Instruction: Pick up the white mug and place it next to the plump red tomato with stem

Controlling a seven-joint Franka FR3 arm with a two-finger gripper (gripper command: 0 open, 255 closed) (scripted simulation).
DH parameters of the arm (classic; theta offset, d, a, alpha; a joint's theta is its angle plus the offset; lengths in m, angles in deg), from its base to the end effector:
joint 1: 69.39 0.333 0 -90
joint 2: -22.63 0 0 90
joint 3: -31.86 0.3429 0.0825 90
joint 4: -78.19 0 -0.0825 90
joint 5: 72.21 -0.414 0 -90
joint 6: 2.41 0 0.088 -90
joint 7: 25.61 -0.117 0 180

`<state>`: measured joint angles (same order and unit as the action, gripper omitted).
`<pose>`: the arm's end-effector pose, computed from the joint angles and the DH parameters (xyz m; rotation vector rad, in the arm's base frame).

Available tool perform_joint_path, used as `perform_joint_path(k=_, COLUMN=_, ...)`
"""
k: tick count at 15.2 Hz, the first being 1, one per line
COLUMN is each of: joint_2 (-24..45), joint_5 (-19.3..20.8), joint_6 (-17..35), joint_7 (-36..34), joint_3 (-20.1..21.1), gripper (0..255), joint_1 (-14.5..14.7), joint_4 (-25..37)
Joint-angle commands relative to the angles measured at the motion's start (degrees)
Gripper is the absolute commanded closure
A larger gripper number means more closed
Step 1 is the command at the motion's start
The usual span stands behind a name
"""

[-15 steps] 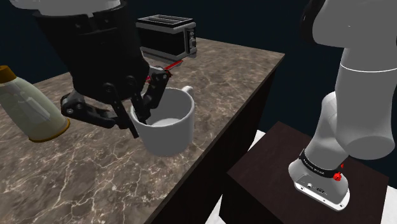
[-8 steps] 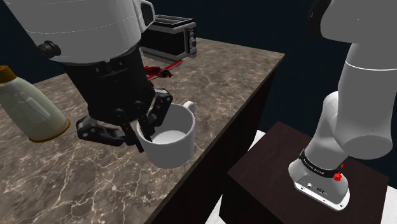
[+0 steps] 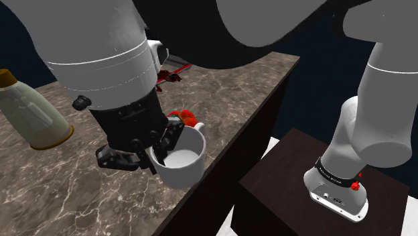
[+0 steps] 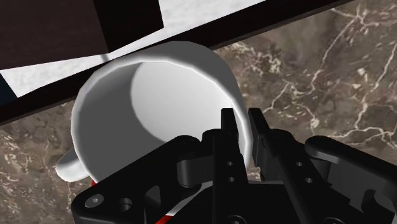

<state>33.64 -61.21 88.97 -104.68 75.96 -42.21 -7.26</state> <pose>0.2623 0.5771 0.5957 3.0851 -0.2084 0.0735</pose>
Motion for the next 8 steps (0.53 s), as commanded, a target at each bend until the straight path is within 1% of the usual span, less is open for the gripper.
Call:
perform_joint_path(k=1, joint_2=-0.53, joint_5=-0.34, joint_6=1.71, joint_7=0.13, joint_3=-0.07, gripper=255, joint_1=-0.41, joint_4=-2.05)
perform_joint_path(k=7, joint_2=-1.12, joint_5=-0.66, joint_6=6.69, joint_7=0.02, joint_3=-0.24, gripper=255, joint_1=-1.04, joint_4=-7.46)
perform_joint_path(k=8, joint_2=-1.13, joint_5=-0.67, joint_6=6.69, joint_7=0.03, joint_3=-0.24, gripper=255, joint_1=-1.05, joint_4=-7.48)
